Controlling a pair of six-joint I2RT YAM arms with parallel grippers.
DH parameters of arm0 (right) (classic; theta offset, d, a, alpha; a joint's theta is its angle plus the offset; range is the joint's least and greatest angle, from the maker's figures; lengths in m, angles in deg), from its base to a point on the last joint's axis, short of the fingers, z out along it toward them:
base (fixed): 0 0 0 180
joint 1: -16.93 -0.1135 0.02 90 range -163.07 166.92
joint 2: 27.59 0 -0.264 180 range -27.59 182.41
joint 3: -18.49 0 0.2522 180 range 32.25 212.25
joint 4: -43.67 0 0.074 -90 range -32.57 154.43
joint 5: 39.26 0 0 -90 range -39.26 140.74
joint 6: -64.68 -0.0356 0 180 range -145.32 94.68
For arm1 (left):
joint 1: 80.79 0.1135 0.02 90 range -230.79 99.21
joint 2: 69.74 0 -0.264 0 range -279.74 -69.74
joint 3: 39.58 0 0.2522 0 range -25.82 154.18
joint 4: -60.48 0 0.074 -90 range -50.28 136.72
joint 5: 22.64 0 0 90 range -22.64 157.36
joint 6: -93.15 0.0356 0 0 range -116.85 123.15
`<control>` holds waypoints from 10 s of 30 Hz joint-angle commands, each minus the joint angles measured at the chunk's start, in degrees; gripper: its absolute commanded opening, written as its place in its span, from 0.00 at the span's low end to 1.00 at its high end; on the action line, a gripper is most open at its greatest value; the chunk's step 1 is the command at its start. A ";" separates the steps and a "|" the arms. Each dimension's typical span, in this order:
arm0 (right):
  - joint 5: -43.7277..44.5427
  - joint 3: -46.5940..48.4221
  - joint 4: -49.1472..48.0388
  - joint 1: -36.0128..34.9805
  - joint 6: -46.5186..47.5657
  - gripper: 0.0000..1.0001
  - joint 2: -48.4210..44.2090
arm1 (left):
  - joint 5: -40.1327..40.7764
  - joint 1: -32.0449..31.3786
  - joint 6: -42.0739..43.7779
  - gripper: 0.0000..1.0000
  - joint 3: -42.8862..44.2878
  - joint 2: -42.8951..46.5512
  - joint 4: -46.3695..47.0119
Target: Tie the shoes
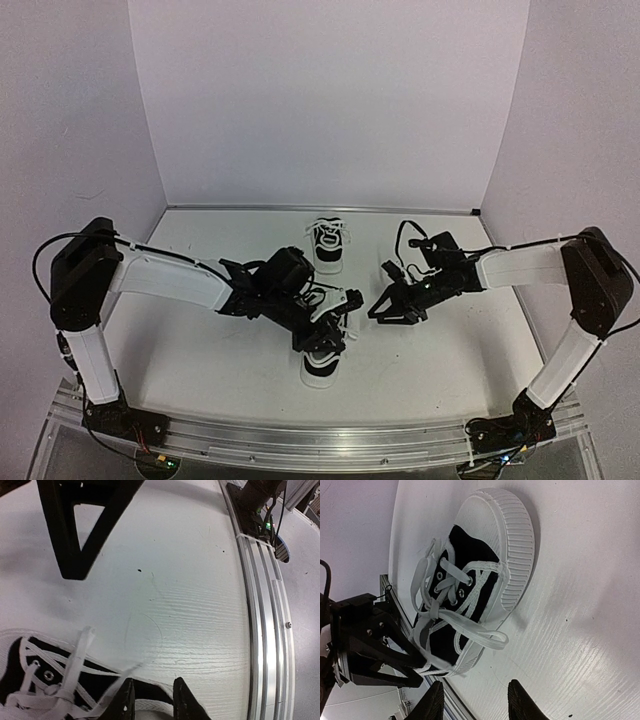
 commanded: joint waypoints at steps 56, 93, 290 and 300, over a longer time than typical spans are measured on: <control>14.90 7.75 5.41 -9.21 20.49 0.00 11.18 | -10.23 24.40 -34.21 0.64 -17.18 1.37 34.84; 16.20 8.57 5.98 -9.44 18.44 0.00 12.13 | -20.50 22.91 -52.65 0.26 -18.60 -14.15 63.57; 16.81 7.03 7.67 -9.90 15.88 0.18 6.77 | -9.08 17.01 -20.94 0.00 -9.51 3.30 14.24; 15.56 6.38 6.73 -9.87 15.74 0.22 5.24 | -7.63 18.28 -21.40 0.00 -10.23 3.86 13.61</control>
